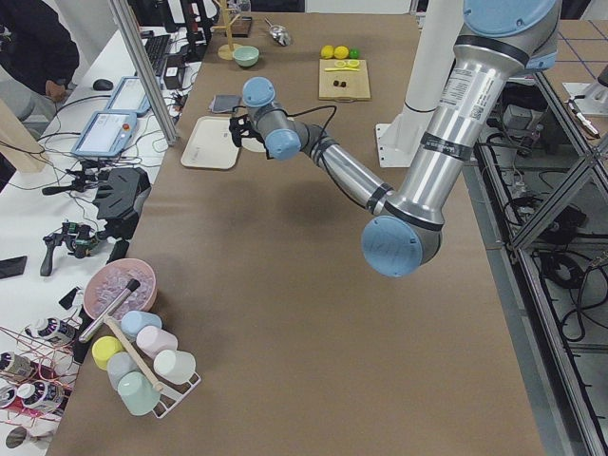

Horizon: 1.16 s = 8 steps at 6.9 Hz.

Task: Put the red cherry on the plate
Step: 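Carry the white plate toward the table center and lower it down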

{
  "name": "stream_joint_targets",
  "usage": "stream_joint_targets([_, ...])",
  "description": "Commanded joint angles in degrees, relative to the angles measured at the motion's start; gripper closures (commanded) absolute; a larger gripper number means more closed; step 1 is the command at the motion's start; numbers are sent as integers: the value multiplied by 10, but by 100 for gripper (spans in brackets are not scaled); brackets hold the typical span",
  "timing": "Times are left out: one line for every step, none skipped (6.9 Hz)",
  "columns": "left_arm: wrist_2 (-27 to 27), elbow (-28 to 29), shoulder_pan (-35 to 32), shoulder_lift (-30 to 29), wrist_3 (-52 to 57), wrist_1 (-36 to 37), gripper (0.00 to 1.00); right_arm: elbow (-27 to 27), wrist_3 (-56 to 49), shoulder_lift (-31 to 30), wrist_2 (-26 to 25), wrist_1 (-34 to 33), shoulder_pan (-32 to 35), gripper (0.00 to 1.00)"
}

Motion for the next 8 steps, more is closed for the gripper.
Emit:
stream_joint_targets([120,1,92,-85,-14,109,100,0,1,0,0,0,0,0])
stream_joint_targets([128,10,112,-92,-39,107,100,0,1,0,0,0,0,0])
stream_joint_targets([156,20,141,-105,-40,107,100,1,1,-1,0,0,1,0])
stream_joint_targets([174,31,165,-104,-37,102,100,0,1,0,0,0,3,0])
stream_joint_targets([190,61,183,-98,-41,40,100,0,1,-1,0,0,6,0])
stream_joint_targets([195,108,188,-84,-49,-55,100,0,1,-1,0,0,6,0])
stream_joint_targets([196,150,194,-85,-62,-107,100,0,1,-2,0,0,6,0])
stream_joint_targets([196,158,196,-85,-63,-119,100,0,1,-2,0,0,7,0])
